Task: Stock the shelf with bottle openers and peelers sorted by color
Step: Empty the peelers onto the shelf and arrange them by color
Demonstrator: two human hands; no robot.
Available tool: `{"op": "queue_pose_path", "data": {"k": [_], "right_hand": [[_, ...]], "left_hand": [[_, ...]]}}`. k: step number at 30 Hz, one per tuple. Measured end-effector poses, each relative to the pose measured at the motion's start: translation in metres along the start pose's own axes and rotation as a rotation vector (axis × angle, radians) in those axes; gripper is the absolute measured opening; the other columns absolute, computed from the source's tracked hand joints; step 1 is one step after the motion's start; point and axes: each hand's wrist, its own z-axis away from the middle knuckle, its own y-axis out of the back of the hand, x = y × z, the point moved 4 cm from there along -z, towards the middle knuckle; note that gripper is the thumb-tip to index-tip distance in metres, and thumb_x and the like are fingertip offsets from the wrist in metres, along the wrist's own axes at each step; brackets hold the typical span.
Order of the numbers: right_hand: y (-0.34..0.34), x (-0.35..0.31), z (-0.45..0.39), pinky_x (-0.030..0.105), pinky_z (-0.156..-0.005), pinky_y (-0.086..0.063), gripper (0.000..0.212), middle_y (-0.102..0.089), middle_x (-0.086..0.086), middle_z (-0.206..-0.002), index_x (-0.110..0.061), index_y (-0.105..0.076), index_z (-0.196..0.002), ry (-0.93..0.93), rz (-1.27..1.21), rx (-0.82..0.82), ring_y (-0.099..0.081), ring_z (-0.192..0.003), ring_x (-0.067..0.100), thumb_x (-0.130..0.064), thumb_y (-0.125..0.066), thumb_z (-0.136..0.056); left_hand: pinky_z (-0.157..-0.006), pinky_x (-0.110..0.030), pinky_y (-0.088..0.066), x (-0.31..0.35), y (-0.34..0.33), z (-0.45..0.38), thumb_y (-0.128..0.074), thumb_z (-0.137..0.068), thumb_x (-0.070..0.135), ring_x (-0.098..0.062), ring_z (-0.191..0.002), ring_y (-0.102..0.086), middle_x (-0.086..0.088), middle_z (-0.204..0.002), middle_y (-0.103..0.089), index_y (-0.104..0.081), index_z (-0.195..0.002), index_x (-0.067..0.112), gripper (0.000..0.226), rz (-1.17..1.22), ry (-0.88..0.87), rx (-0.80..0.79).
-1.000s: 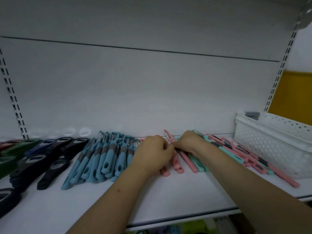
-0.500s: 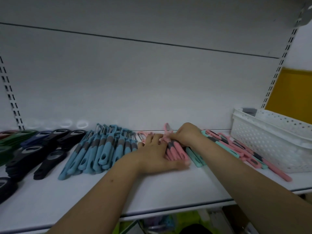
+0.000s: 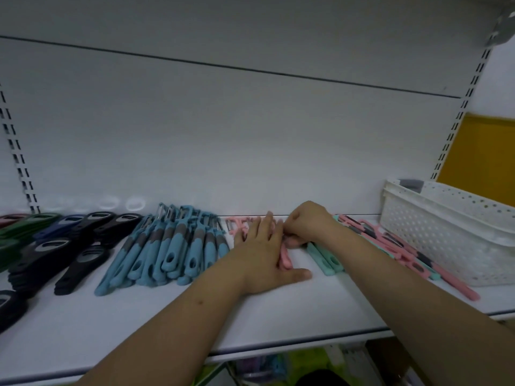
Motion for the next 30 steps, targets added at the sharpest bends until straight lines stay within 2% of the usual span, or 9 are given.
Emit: {"op": "queue_pose_path", "data": {"k": [2,5,10,14,17,21,25,27,30], "right_hand": [[0.008,0.005,0.003,0.039,-0.079,-0.062,0.007,-0.076,0.017,-0.083,-0.005,-0.075,-0.079,0.014,0.012,0.026,-0.074,-0.075,0.024,-0.005,-0.069,-0.082],[0.043,0.023,0.008,0.036,-0.077,-0.062,0.022,-0.075,0.011,-0.072,-0.010,-0.073,-0.069,0.035,-0.073,0.185,-0.075,-0.068,0.022,-0.002,-0.064,-0.087],[0.104,0.072,0.027,0.030,-0.072,-0.051,0.020,-0.073,0.011,-0.083,-0.003,-0.073,-0.082,0.058,0.147,0.493,-0.068,-0.081,0.024,-0.011,-0.056,-0.088],[0.119,0.111,0.039,0.031,-0.076,-0.043,0.029,-0.070,0.015,-0.102,-0.003,-0.069,-0.099,-0.058,0.353,0.397,-0.062,-0.096,0.029,-0.028,-0.056,-0.094],[0.100,0.141,0.041,0.032,-0.077,-0.043,0.050,-0.067,0.011,-0.103,-0.011,-0.065,-0.104,-0.099,0.360,0.259,-0.062,-0.098,0.030,-0.057,-0.048,-0.095],[0.082,0.154,0.050,0.035,-0.080,-0.045,0.067,-0.066,0.005,-0.095,-0.021,-0.066,-0.101,-0.047,0.307,0.312,-0.063,-0.095,0.028,-0.076,-0.030,-0.090],[0.084,0.156,0.049,0.032,-0.070,-0.045,0.062,-0.067,-0.001,-0.083,-0.021,-0.069,-0.085,0.034,0.248,0.391,-0.062,-0.080,0.023,-0.077,-0.041,-0.083],[0.083,0.162,0.044,0.033,-0.073,-0.047,0.058,-0.064,-0.003,-0.085,-0.022,-0.071,-0.085,0.099,0.267,0.452,-0.060,-0.084,0.021,-0.073,-0.043,-0.080],[0.083,0.161,0.042,0.035,-0.080,-0.044,0.053,-0.057,0.003,-0.091,-0.022,-0.071,-0.090,0.137,0.367,0.502,-0.053,-0.090,0.022,-0.068,-0.047,-0.082]], "left_hand": [[-0.121,-0.054,-0.002,-0.001,-0.001,-0.003,-0.035,-0.085,0.080,-0.021,-0.152,0.008,0.001,-0.166,0.009,0.001,-0.158,0.028,0.096,-0.030,-0.042,0.046],[-0.121,-0.050,-0.011,0.002,0.000,-0.004,-0.029,-0.093,0.073,-0.017,-0.152,-0.005,0.002,-0.166,-0.008,-0.016,-0.158,0.023,0.083,-0.110,-0.088,0.078],[-0.120,-0.046,-0.017,0.013,0.005,-0.004,-0.027,-0.092,0.071,-0.017,-0.148,-0.022,0.001,-0.162,-0.024,-0.032,-0.153,0.021,0.079,-0.151,-0.175,0.199],[-0.113,-0.038,-0.033,0.029,0.018,-0.007,-0.029,-0.087,0.063,-0.012,-0.136,-0.041,0.009,-0.150,-0.045,-0.049,-0.141,0.030,0.066,-0.101,-0.303,0.359],[-0.108,-0.038,-0.039,0.053,0.019,-0.014,-0.030,-0.086,0.060,-0.017,-0.130,-0.046,0.003,-0.141,-0.051,-0.054,-0.137,0.025,0.067,-0.129,-0.413,0.294],[-0.108,-0.038,-0.037,0.095,0.015,-0.038,-0.022,-0.082,0.062,-0.019,-0.132,-0.043,0.002,-0.145,-0.047,-0.047,-0.143,0.025,0.075,-0.209,-0.469,0.222],[-0.116,-0.032,-0.027,0.116,-0.007,-0.061,-0.037,-0.099,0.050,-0.013,-0.141,-0.031,0.007,-0.155,-0.036,-0.038,-0.149,0.028,0.055,-0.082,-0.445,0.241],[-0.115,-0.019,-0.016,0.115,-0.018,-0.064,-0.041,-0.102,0.045,-0.008,-0.142,-0.028,0.010,-0.155,-0.037,-0.041,-0.149,0.029,0.050,0.020,-0.438,0.264],[-0.099,0.004,-0.005,0.106,-0.020,-0.064,-0.043,-0.103,0.037,-0.004,-0.134,-0.036,0.011,-0.147,-0.048,-0.053,-0.141,0.028,0.040,0.189,-0.403,0.292]]}}
